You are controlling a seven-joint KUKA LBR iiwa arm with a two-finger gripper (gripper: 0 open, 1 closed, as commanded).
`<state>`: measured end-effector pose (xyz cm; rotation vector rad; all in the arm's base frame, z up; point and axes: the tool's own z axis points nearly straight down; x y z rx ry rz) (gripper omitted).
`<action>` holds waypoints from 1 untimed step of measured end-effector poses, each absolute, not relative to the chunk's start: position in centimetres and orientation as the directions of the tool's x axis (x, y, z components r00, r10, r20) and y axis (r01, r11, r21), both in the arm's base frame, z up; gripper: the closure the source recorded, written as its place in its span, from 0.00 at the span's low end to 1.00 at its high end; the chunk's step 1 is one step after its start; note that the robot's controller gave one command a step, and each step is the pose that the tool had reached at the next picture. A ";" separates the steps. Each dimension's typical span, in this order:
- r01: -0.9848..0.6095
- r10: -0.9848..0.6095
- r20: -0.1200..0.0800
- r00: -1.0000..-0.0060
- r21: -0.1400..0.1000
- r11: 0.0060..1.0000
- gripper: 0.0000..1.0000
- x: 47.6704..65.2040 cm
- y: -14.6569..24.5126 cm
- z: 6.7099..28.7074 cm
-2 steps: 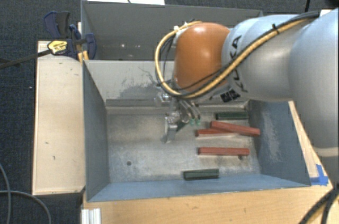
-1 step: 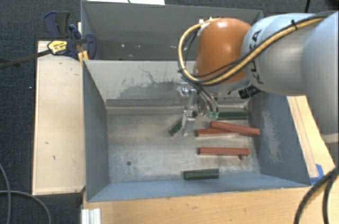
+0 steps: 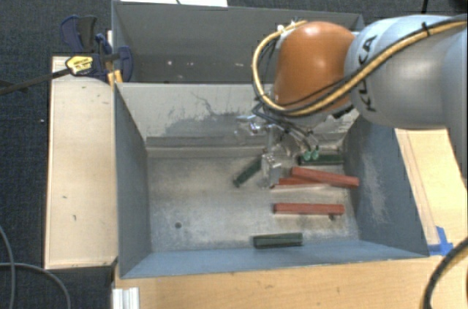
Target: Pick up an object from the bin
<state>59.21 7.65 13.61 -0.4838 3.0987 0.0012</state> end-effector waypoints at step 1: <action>-0.261 -0.261 -0.006 -0.965 0.000 0.965 0.00 59.3 5.4 7.6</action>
Offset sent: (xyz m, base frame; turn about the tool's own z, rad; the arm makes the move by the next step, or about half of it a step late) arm -0.0005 -0.0249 -0.0661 -0.0851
